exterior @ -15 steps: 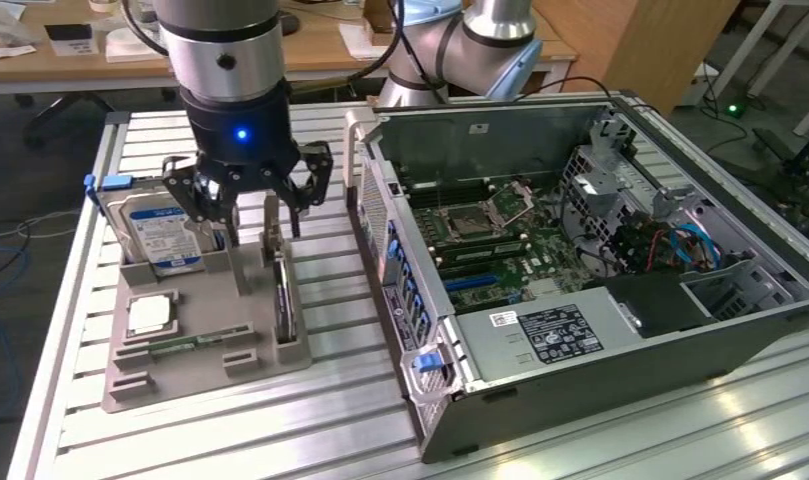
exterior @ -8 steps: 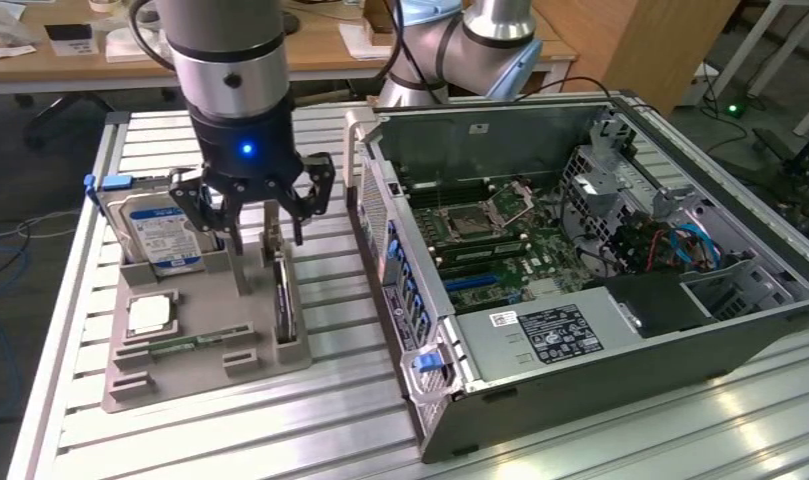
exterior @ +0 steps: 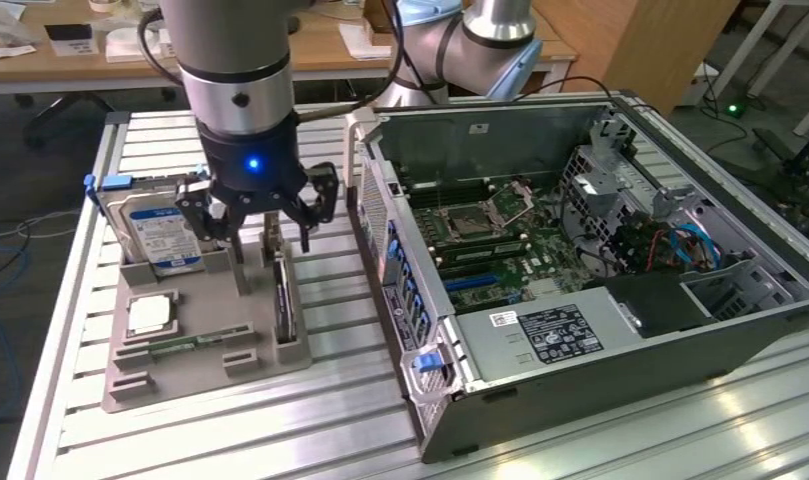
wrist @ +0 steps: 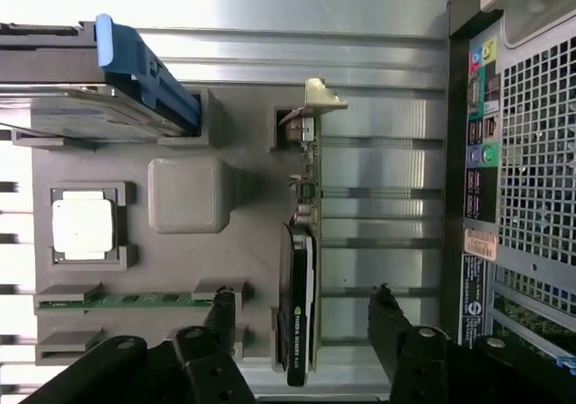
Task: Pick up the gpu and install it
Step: 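Pick up the gpu and move the gpu toward the slot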
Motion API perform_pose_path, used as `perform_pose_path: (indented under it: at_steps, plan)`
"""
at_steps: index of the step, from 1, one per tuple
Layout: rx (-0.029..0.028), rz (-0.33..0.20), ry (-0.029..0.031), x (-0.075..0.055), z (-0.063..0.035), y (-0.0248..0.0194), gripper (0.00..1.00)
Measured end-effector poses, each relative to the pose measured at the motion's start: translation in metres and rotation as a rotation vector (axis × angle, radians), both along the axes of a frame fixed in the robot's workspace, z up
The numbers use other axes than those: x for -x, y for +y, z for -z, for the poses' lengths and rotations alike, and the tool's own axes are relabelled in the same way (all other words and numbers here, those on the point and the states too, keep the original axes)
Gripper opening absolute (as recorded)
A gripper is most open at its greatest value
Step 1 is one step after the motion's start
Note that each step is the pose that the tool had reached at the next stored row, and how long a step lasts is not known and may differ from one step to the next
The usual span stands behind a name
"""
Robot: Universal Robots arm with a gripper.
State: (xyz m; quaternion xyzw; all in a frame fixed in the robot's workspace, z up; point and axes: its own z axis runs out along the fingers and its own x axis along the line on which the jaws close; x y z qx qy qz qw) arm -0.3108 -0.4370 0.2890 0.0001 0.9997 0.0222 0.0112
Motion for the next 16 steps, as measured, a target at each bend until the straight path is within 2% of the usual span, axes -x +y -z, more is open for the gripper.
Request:
perform_pose_path:
  at_steps: [2, 3, 4, 5, 16]
  plan:
    - [0.0001, 0.000, 0.0002, 0.000, 0.0035, 0.0000, 0.71]
    - [0.0001, 0.000, 0.0003, 0.000, 0.0053, 0.0000, 0.78]
    - [0.0001, 0.000, 0.0003, 0.000, 0.0072, -0.0001, 0.78]
    - [0.0001, 0.000, 0.0003, 0.000, 0.0090, -0.0001, 0.84]
    - [0.0003, 0.013, 0.0003, 0.000, 0.0289, 0.0026, 0.84]
